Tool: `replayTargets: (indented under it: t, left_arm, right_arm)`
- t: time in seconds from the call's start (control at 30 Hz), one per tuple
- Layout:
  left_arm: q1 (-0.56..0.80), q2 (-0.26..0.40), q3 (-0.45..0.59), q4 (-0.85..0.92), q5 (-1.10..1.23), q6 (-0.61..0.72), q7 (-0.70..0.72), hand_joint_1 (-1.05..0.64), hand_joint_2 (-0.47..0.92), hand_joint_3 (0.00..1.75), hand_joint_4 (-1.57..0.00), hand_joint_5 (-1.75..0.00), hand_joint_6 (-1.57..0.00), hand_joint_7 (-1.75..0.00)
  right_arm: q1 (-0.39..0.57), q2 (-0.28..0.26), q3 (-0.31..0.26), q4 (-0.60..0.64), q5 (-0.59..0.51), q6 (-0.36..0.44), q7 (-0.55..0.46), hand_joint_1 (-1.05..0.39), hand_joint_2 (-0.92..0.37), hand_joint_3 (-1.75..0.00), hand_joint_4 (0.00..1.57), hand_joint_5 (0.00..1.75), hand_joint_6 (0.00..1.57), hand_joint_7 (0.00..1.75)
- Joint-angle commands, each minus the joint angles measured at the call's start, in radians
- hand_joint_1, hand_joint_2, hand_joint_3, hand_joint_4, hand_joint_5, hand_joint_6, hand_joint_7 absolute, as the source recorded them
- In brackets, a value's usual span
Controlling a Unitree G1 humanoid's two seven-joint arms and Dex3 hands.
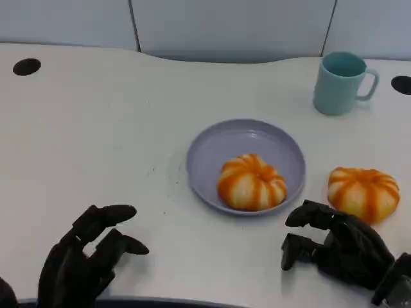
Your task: Grasp the bread from the table and place it into the plate.
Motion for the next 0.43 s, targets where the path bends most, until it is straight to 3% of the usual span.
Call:
replayTargets:
  t: [0.03,0.43]
  left_arm:
    - [-0.007,0.005,0.009,0.021,0.014,-0.004,0.006,-0.65,0.92,0.22,-0.35,-1.64,-0.36,-1.08]
    - [-0.037,0.004,0.038,0.073,0.003,-0.010,-0.011,-0.65,0.92,0.20,-0.37,-1.64,-0.36,-1.17]
  right_arm:
    - [0.025,-0.029,0.014,0.014,-0.034,0.013,-0.038,-0.48,-0.92,-0.06,0.65,1.40,0.73,0.84]
    - [0.028,-0.024,0.008,0.022,-0.034,-0.019,-0.024,-0.48,-0.92,-0.04,0.72,1.30,0.74,0.81]
